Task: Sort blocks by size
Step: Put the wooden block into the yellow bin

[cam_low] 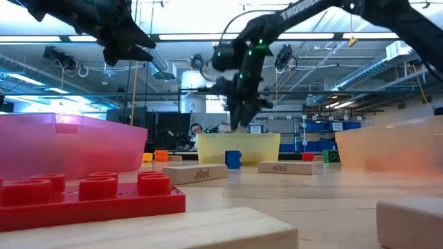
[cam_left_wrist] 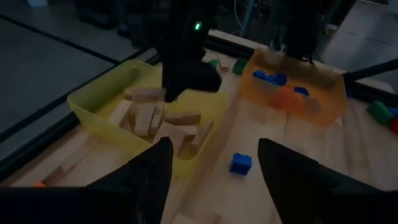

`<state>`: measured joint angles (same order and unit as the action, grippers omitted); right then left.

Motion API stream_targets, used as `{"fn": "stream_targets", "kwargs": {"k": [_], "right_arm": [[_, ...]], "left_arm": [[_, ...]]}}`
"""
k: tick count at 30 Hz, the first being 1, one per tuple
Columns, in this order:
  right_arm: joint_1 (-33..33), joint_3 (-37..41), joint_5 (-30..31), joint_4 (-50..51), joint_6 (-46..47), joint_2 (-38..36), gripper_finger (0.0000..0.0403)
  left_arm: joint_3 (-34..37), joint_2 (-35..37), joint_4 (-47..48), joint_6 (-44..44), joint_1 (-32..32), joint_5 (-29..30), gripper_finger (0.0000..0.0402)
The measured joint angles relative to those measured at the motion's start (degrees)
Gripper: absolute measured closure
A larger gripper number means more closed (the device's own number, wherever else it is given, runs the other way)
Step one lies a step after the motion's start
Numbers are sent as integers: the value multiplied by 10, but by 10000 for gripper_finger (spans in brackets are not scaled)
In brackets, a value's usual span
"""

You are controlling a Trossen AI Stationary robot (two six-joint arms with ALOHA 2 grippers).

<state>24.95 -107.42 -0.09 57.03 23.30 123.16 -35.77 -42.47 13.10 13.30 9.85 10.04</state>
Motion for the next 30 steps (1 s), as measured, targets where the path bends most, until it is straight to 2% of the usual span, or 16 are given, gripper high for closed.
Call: {"fn": "stream_targets", "kwargs": {"k": [8, 14, 20, 22, 27, 30], "right_arm": [[6, 0, -14, -4, -27, 49, 256], [6, 0, -22, -9, -51, 48, 198], [10, 0, -20, -8, -56, -1, 139], [16, 0, 2, -4, -56, -24, 124], [47, 0, 116, 42, -56, -86, 103], [86, 0, 132, 88, -48, -104, 101]], "left_arm": [[0, -1, -15, 9, 0, 8, 158], [0, 0, -33, 6, 0, 11, 158], [0, 0, -33, 8, 0, 11, 158], [0, 0, -33, 8, 0, 11, 158], [0, 0, -32, 9, 0, 11, 158], [0, 0, -32, 9, 0, 11, 158]]}}
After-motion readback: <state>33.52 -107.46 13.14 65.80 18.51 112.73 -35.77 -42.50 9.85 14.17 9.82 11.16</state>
